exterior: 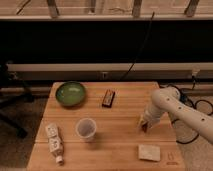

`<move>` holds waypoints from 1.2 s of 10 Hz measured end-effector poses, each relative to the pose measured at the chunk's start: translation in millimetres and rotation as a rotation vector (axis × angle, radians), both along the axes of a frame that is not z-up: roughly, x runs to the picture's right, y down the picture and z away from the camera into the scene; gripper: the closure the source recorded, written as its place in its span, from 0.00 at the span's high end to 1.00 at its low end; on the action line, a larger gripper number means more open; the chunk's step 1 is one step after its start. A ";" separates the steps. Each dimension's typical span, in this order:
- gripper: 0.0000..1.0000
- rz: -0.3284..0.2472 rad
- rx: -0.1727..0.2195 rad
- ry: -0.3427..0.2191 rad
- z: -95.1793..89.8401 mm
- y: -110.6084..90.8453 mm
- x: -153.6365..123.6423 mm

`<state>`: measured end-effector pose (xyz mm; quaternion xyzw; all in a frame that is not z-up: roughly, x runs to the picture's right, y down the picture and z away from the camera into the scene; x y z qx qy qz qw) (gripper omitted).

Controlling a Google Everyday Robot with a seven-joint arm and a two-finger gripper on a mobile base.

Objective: Drag the pepper across the table

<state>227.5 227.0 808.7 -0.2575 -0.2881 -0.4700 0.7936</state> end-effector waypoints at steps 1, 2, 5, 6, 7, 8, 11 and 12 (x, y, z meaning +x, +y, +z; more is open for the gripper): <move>0.00 0.001 -0.001 -0.005 -3.3 3.6 0.2; 0.00 0.002 -0.005 -0.008 -6.3 7.7 1.7; 0.00 0.004 -0.014 -0.015 -16.6 18.0 7.4; 0.00 0.003 -0.017 -0.017 -20.6 21.4 10.2; 0.00 0.003 -0.022 -0.019 -24.0 24.9 13.1; 0.00 0.007 -0.026 -0.021 -26.5 27.7 15.2; 0.05 0.017 -0.034 -0.025 -31.1 31.8 20.2; 0.02 0.020 -0.030 -0.024 -28.3 27.1 19.2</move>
